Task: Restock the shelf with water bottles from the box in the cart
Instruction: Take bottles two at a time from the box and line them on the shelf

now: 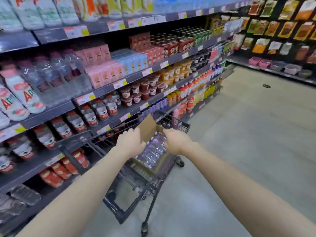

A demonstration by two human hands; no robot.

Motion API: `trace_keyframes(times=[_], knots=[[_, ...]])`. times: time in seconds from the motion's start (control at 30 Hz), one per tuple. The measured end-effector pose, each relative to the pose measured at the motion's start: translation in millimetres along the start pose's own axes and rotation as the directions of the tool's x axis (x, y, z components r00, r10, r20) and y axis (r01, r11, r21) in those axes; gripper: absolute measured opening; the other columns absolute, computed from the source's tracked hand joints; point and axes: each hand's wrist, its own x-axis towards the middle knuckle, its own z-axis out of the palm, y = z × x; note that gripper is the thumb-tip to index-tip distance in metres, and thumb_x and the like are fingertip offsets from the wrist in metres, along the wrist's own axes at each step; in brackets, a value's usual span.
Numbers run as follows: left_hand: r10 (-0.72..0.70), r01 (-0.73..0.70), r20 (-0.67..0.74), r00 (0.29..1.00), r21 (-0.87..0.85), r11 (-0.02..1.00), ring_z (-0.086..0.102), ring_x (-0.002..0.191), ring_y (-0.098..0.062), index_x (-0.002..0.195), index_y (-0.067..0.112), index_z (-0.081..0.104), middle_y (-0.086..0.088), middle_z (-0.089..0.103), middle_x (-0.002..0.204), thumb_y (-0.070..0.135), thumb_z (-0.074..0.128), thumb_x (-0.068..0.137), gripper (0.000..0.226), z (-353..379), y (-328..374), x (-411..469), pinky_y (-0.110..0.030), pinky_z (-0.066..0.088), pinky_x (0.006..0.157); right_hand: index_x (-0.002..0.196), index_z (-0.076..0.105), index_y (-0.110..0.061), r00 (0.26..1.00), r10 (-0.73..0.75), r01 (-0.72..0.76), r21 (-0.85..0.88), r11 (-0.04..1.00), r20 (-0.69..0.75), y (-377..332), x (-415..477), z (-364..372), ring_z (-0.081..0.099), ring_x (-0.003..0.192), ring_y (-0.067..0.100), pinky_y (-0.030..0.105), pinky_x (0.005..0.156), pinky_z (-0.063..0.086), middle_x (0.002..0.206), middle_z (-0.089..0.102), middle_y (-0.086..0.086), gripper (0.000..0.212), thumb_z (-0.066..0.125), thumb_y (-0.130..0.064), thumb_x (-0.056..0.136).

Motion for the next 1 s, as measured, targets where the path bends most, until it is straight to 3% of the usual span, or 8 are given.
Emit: trace_keyframes(times=[0.1,0.23,0.43,0.6,0.77,0.9,1.0], knots=[[-0.067,0.068,0.036,0.997,-0.022,0.997,0.061,0.107,-0.036,0.135,0.013,0.046,-0.013,0.057,0.124,0.047,0.053,0.097,0.051,16.6,-2.4,49.7,-0.042,0.049,0.079,0.139,0.049,-0.010,0.998,-0.041,0.041,-0.009,0.999,0.049,21.7,51.4,12.6,0.058,0.118,0.036,0.042,0.091,0.051,0.137,0.055,0.013,0.042,0.048,-0.027,0.100],[-0.111,0.116,0.059,0.992,-0.079,0.990,0.060,0.112,-0.037,0.132,0.013,0.047,-0.015,0.057,0.127,0.044,0.052,0.097,0.047,35.6,-11.7,131.7,-0.043,0.045,0.080,0.116,0.052,-0.010,0.984,-0.109,0.119,-0.067,0.991,0.143,49.6,133.3,22.8,0.060,0.110,0.036,0.037,0.078,0.040,0.122,0.057,0.012,0.022,0.048,-0.024,0.099],[-0.236,0.254,0.133,0.963,-0.140,0.957,0.058,0.119,-0.039,0.133,0.012,0.047,-0.016,0.056,0.132,0.044,0.052,0.097,0.047,58.0,-29.0,222.5,-0.046,0.049,0.092,0.128,0.054,-0.012,0.950,-0.157,0.183,-0.073,0.980,0.269,78.1,258.3,31.1,0.060,0.117,0.033,0.042,0.095,0.050,0.131,0.058,0.011,0.035,0.052,-0.031,0.099],[-0.340,0.387,0.265,0.903,-0.152,0.910,0.056,0.123,-0.039,0.137,0.010,0.045,-0.018,0.054,0.136,0.045,0.053,0.098,0.053,94.9,-36.9,258.6,-0.045,0.048,0.099,0.126,0.058,-0.014,0.914,-0.147,0.168,-0.022,0.986,0.378,98.9,336.6,56.8,0.062,0.116,0.032,0.039,0.091,0.050,0.129,0.061,0.007,0.038,0.050,-0.040,0.100],[-0.460,0.549,0.378,0.803,-0.170,0.819,0.054,0.125,-0.040,0.135,0.011,0.043,-0.019,0.054,0.136,0.048,0.050,0.100,0.051,147.6,-32.2,284.5,-0.046,0.047,0.100,0.124,0.059,-0.013,0.846,-0.153,0.199,-0.036,0.979,0.511,122.3,407.2,99.5,0.062,0.118,0.033,0.042,0.102,0.049,0.125,0.065,0.012,0.038,0.051,-0.039,0.098],[-0.563,0.689,0.457,0.689,-0.173,0.703,0.053,0.126,-0.038,0.134,0.013,0.045,-0.017,0.056,0.135,0.044,0.049,0.100,0.046,185.3,-22.8,308.0,-0.045,0.047,0.100,0.130,0.053,-0.008,0.766,-0.156,0.268,-0.089,0.959,0.623,137.0,460.3,142.4,0.064,0.111,0.033,0.040,0.094,0.054,0.129,0.061,0.017,0.046,0.058,-0.039,0.096],[-0.604,0.783,0.546,0.580,-0.172,0.598,0.047,0.136,-0.038,0.146,0.016,0.038,-0.017,0.052,0.142,0.044,0.052,0.099,0.057,217.3,-11.7,323.6,-0.046,0.045,0.105,0.137,0.052,-0.007,0.733,-0.176,0.299,-0.079,0.951,0.658,147.3,488.0,171.6,0.063,0.117,0.034,0.040,0.095,0.052,0.133,0.060,0.018,0.054,0.055,-0.046,0.099]])
